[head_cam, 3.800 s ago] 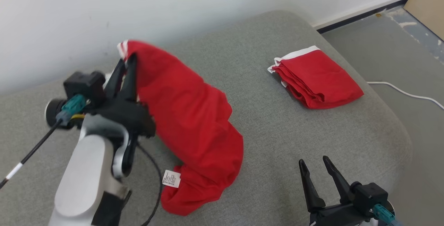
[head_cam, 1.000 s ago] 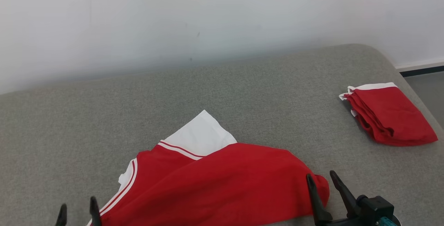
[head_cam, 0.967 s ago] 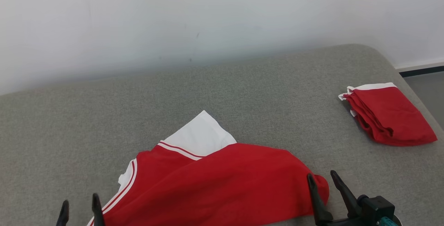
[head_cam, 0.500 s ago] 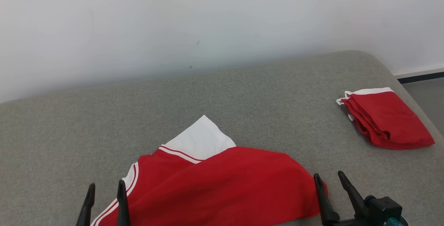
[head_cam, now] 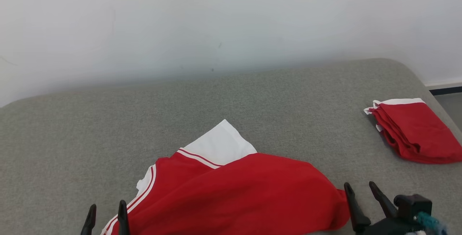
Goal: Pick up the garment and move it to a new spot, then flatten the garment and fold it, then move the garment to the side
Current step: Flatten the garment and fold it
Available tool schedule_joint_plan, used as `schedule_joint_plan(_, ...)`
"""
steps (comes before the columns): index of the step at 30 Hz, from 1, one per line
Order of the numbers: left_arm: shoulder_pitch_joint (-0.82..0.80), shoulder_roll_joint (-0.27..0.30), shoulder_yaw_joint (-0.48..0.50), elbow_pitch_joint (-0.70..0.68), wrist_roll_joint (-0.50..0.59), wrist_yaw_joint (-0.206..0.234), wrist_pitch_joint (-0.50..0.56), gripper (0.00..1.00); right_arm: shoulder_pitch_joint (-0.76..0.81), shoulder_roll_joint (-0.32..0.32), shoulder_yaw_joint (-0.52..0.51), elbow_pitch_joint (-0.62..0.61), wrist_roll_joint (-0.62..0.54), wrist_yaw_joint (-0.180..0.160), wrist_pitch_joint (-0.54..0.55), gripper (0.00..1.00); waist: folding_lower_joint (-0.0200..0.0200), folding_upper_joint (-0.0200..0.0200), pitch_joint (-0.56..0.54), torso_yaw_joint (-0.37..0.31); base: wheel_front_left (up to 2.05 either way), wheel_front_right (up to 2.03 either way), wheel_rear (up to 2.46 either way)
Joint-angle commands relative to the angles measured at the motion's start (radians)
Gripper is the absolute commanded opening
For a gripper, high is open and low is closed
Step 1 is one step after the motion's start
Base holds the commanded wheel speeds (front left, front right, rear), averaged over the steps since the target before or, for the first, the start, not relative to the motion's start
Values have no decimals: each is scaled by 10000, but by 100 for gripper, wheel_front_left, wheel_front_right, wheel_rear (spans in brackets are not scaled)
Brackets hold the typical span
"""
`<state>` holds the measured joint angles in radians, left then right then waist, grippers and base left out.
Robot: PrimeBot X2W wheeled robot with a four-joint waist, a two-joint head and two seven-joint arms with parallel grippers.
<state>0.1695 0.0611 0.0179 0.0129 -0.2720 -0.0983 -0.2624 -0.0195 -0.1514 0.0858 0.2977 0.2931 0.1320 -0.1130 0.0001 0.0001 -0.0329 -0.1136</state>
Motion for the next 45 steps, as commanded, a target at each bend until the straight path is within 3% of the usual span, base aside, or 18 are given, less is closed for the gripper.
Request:
schedule_joint_plan(1, 22, -52, 67, 60, 168, -64, -31, 100, -155, -90, -205, -64, 89, -25, 596, 100, -1, -1, 8, 101, 0, 0, 0)
schedule_joint_plan(15, -304, -111, -6, 415, 89, -270, -32, 100, -1604, 98, -1587, -178, 566, -23, 7240, 100, -1, -1, 387, 435, 0, 0, 0)
schedule_joint_plan(26, -645, -110, -199, 529, 273, -333, -32, 100, -2290, 480, -2474, 634, -477, -23, 9203, 100, -1, -1, 981, 988, 0, 0, 0)
schedule_joint_plan(31, -707, -111, -226, 571, 304, -321, -32, 100, -2308, 641, -2430, 934, -601, -23, 9684, 100, -1, -1, 1082, 1156, 0, 0, 0)
schedule_joint_plan(34, -687, -113, -244, 588, 307, -326, -32, 100, -2242, 734, -2265, 912, -509, -23, 9679, 0, -1, -1, 1100, 1212, 0, 0, 0)
schedule_joint_plan(45, -507, -112, -356, 684, 212, -317, -32, 100, -3613, 868, -2596, 326, -353, -23, 5207, 0, -1, -1, 827, 1239, 0, 0, 0)
